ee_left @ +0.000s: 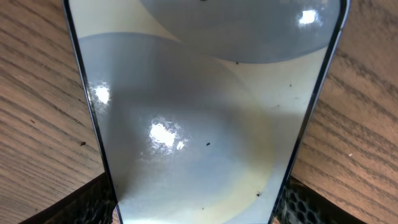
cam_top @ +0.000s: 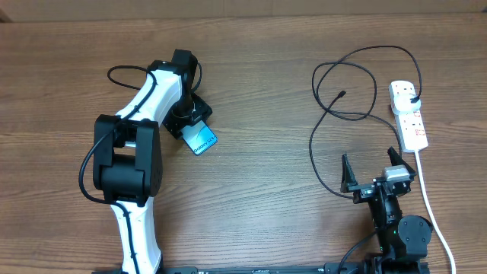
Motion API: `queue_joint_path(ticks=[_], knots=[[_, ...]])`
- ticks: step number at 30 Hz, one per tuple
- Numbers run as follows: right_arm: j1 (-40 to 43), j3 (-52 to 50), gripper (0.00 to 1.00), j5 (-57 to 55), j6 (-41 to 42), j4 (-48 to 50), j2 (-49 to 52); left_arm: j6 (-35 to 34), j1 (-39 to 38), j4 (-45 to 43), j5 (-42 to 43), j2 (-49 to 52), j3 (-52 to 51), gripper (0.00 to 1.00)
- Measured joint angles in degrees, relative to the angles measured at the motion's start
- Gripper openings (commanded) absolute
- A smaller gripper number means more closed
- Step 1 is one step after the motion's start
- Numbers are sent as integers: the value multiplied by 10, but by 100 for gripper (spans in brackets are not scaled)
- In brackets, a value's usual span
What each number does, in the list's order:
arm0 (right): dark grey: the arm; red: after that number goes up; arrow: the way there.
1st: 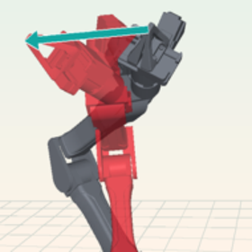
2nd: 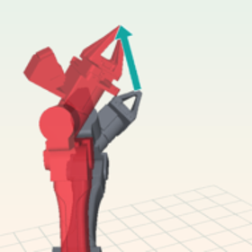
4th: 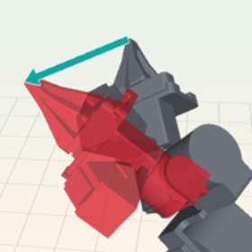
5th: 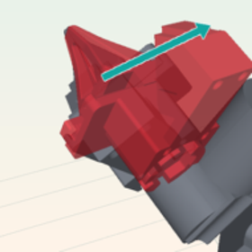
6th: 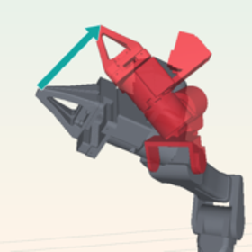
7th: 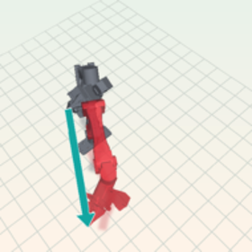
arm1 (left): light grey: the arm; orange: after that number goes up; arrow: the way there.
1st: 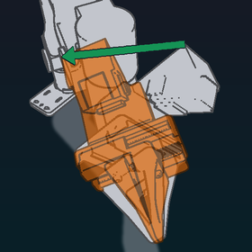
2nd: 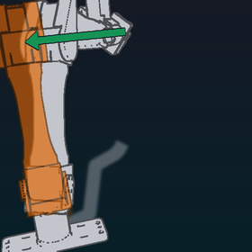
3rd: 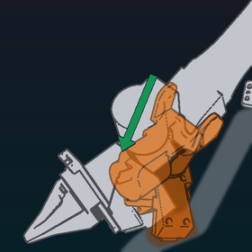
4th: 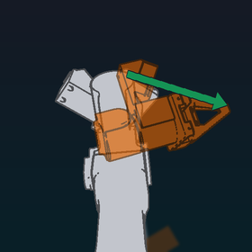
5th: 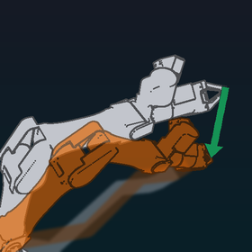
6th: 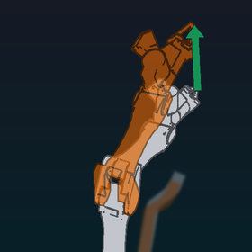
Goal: Plug charger to phone and switch on socket
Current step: 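Close the left gripper on the phone's short edge, then lift the phone upright with the left gripper toward the center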
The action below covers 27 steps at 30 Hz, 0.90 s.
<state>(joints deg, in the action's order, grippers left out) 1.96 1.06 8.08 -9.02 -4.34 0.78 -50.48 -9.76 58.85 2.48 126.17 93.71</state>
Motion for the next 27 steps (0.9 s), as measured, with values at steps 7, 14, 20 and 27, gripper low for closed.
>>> queue_joint_path(ticks=[7, 14, 20, 27], knots=[[0, 0, 100, 0, 0, 0, 0, 7, 0, 19, 3, 1, 7, 74], [0, 0, 100, 0, 0, 0, 0, 36, 0, 90, 15, 6, 65, 73], [0, 0, 100, 0, 0, 0, 0, 86, 0, 129, 76, 6, 124, 73], [0, 0, 100, 0, 0, 0, 0, 142, 0, 160, 202, 6, 133, 73]])
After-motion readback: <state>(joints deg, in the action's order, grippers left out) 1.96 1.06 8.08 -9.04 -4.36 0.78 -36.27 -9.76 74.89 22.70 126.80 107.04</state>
